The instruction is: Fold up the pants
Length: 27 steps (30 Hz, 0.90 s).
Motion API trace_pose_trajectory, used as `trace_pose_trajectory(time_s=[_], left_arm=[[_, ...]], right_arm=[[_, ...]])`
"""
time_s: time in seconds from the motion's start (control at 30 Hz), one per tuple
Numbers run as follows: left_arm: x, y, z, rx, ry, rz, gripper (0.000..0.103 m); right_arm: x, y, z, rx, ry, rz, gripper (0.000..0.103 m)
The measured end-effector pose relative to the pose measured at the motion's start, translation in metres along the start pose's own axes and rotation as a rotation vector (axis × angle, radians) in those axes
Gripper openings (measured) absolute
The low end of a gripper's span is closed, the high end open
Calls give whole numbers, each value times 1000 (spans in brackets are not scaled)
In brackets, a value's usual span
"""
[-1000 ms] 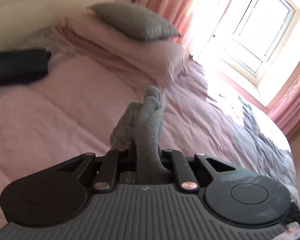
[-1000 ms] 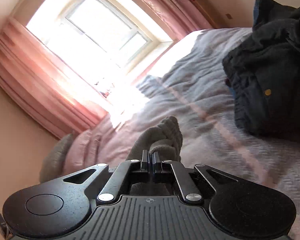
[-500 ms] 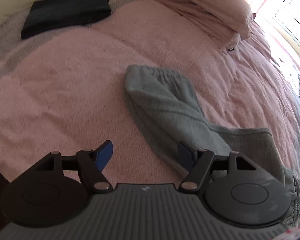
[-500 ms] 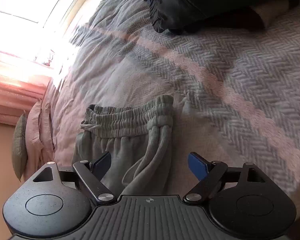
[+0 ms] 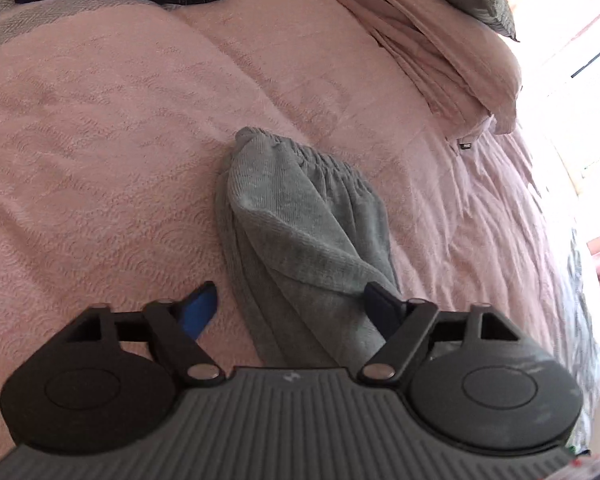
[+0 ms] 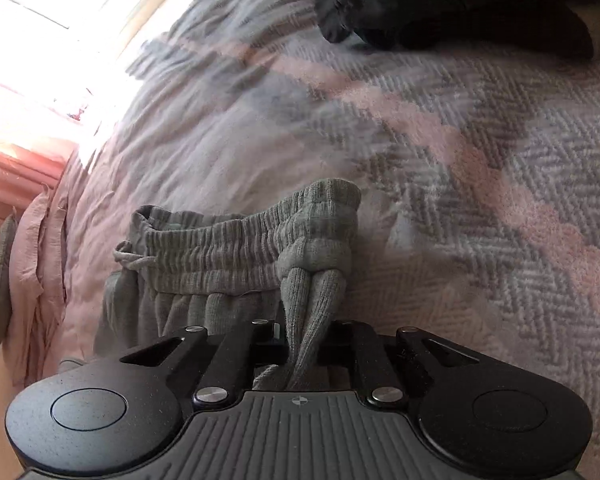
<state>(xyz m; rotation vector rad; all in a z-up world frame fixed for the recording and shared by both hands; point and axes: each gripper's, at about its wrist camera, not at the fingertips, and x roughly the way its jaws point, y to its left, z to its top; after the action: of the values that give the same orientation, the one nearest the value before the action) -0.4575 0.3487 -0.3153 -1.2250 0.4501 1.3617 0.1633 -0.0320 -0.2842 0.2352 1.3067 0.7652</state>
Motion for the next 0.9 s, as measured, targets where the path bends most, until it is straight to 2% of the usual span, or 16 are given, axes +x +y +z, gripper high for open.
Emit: trace_pose_trajectory(time_s=[0.03,0.1,0.13,0.2,0.23,0.27,0.3,0.33,0.37,0.4,0.47,0.57,0.63,0.73,0.8,0.9], left_arm=[[6,-4,3,17,1,1,25],[7,-9,8,23,9,7,25],[4,-11,9,40,9,4,26],[-3,-14,9,105,9,19,29],[-7,-15,8,137,11,18,37],[-9,-16,7,161,13,23,43],[-12,-16,6,184,17,41,56],[-14,-17,5,202,19,51,60],[-15,-16,5,217,26,46,60],[-15,-16,6,229,37,42,61],[-15,-17,9,236,47,41,61],[-14,-19,15,243,40,29,66],[-9,-22,15,249,47,33,67],[0,-24,16,233,70,40,67],[2,-25,17,227,64,49,67],[4,-22,17,200,61,60,69]], right_arm=[[-13,6,-1,-38,-58,25,5],[-53,10,-2,-76,-196,90,5],[-70,8,-4,-83,-232,94,5],[-104,-2,-15,-63,-254,7,5],[-115,-11,-23,-33,-236,-43,5],[-119,-20,-31,-18,-178,-92,5],[-116,-25,-37,-38,-62,-143,10],[-105,-29,-41,-65,99,-197,31],[-98,-28,-46,-95,223,-274,41],[-98,-20,-49,-157,259,-312,49],[-105,10,-45,-290,235,-215,51],[-103,59,-20,-453,66,-108,60],[-76,78,8,-502,1,-44,65],[-16,84,53,-461,-8,55,65],[22,81,77,-429,27,105,65],[69,75,97,-413,88,129,62]])
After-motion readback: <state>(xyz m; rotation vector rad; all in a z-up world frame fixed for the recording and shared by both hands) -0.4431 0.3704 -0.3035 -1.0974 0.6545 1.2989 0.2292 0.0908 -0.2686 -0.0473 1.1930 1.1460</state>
